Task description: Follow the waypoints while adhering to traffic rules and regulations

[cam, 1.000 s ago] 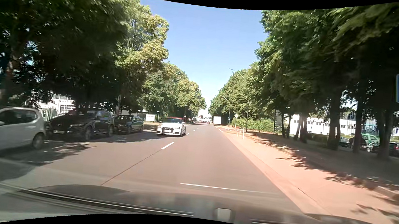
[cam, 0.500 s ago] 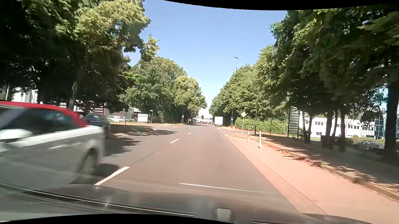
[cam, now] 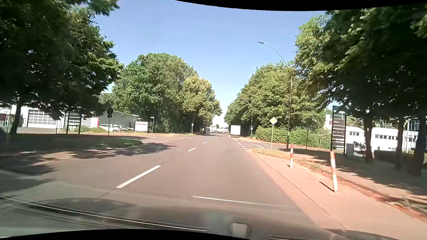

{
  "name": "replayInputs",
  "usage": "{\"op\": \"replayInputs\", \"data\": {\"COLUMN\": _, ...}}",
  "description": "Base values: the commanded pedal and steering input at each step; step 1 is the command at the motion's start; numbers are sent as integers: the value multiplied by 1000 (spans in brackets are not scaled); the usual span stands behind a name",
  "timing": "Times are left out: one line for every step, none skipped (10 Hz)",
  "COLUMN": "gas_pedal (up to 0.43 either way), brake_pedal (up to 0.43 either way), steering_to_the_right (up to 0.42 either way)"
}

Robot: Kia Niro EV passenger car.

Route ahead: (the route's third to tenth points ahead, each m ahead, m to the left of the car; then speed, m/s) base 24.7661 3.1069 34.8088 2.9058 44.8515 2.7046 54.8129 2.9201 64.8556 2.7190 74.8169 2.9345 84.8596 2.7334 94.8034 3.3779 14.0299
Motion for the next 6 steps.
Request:
{"op": "replayInputs", "data": {"gas_pedal": 189, "brake_pedal": 6, "steering_to_the_right": 1}}
{"op": "replayInputs", "data": {"gas_pedal": 189, "brake_pedal": 6, "steering_to_the_right": 1}}
{"op": "replayInputs", "data": {"gas_pedal": 189, "brake_pedal": 6, "steering_to_the_right": 1}}
{"op": "replayInputs", "data": {"gas_pedal": 189, "brake_pedal": 6, "steering_to_the_right": 1}}
{"op": "replayInputs", "data": {"gas_pedal": 189, "brake_pedal": 6, "steering_to_the_right": 1}}
{"op": "replayInputs", "data": {"gas_pedal": 177, "brake_pedal": 6, "steering_to_the_right": 1}}
